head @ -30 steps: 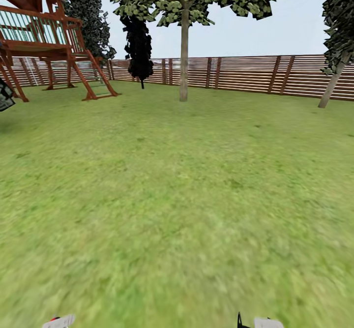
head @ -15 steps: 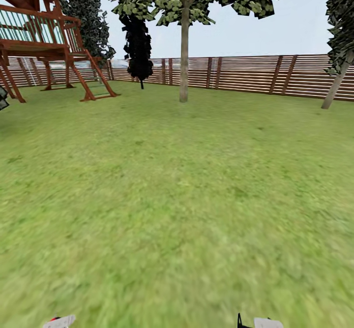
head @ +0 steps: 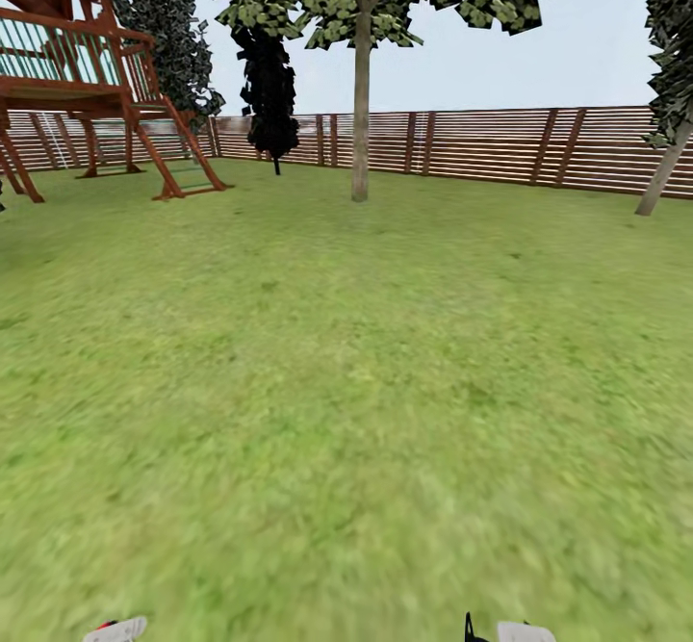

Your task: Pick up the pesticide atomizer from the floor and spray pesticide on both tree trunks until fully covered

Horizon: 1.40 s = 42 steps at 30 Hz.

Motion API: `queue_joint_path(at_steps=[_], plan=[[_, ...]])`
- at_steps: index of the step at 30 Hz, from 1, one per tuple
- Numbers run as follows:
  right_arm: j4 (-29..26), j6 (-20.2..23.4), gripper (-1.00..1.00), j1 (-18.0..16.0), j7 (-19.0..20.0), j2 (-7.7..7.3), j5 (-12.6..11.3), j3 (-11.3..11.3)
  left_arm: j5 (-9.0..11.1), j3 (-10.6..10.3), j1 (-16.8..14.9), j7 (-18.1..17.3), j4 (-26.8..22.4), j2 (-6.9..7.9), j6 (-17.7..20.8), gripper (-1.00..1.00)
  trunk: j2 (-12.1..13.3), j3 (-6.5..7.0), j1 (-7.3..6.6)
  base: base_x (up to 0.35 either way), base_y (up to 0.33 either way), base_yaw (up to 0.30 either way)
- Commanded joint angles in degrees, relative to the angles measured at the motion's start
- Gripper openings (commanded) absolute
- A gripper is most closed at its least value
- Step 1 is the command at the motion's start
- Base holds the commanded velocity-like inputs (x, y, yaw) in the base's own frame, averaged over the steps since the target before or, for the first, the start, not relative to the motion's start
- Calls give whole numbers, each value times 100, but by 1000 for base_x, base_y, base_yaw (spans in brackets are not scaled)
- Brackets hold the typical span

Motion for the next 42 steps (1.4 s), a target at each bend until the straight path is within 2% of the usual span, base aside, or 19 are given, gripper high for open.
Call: queue_joint_path(at_steps=[1,42], plan=[[2,0,100,0,0,0,0,2,2,2,-2,0,-2,1,1,-100,0,0,0,338,0,0],[3,0,100,1,0,0,0,-2,9,9,3,0,-1,19,2,-100,0,0,0,338,-72,0]])
